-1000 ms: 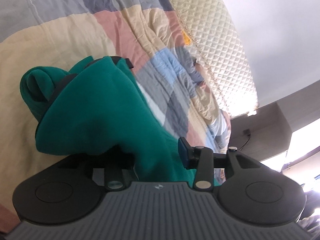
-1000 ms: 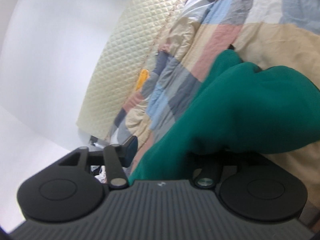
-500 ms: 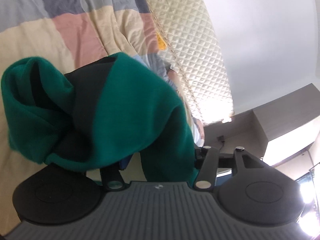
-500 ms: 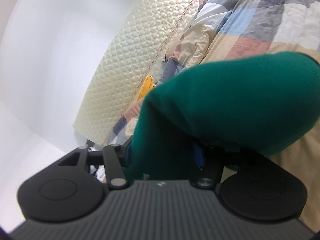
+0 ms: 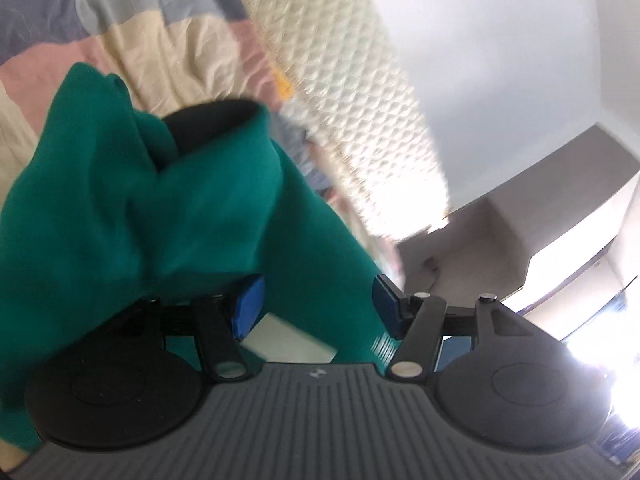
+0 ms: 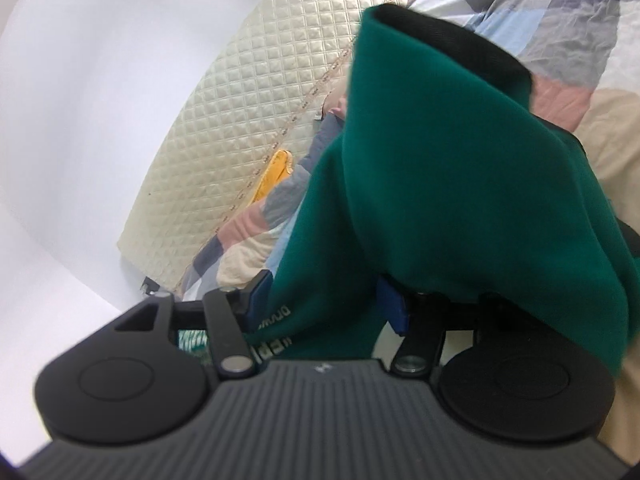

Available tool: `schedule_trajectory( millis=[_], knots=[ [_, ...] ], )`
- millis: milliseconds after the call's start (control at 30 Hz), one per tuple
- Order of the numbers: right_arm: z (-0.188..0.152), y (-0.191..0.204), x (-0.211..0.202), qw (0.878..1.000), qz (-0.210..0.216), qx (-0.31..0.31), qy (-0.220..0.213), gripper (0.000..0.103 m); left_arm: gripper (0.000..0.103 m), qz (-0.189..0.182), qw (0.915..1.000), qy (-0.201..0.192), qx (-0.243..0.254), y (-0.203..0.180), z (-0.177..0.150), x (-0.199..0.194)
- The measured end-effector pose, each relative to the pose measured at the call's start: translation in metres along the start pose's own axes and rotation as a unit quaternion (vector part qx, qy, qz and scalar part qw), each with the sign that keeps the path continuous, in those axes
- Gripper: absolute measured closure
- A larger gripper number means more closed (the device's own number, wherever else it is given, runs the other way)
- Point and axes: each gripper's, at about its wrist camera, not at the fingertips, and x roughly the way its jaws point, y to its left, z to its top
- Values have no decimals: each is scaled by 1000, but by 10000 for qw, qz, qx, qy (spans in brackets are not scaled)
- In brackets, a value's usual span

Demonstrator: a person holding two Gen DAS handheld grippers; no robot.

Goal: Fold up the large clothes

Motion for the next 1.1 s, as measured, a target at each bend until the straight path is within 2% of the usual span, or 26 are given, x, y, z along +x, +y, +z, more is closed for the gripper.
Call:
schedule_trajectory(
  millis=[100,233,467,533,633,733,867,967,1100],
  knots=[
    [2,-11,17,9999,-53,20,97,46,38,199,9993,170,278,13,0,17],
    [-9,-3,40,9967,-382,-659,272,46,39,330,9979,295,471,28,0,33],
    [-15,7,40,9918,-645,-1064,300,45,38,602,9937,278,907,14,-9,31],
    [-16,14,33,9891,-702,-1257,318,45,38,1007,9851,305,1358,-2,-16,27],
    [-21,34,27,9812,-733,-1754,348,42,38,1411,9719,196,1874,-25,-30,16],
    [-30,57,12,9708,-583,-2301,355,41,37,1528,9634,198,2193,-45,-43,5],
    [-49,81,-11,9494,-446,-3090,325,42,37,1840,9419,152,2806,-71,-66,-8],
    [-57,88,-20,9438,-449,-3248,426,42,37,2000,9282,156,3135,-86,-85,-17],
    [-63,86,-24,9402,-603,-3304,575,46,37,2230,9188,194,3251,-89,-97,-14]
  ],
)
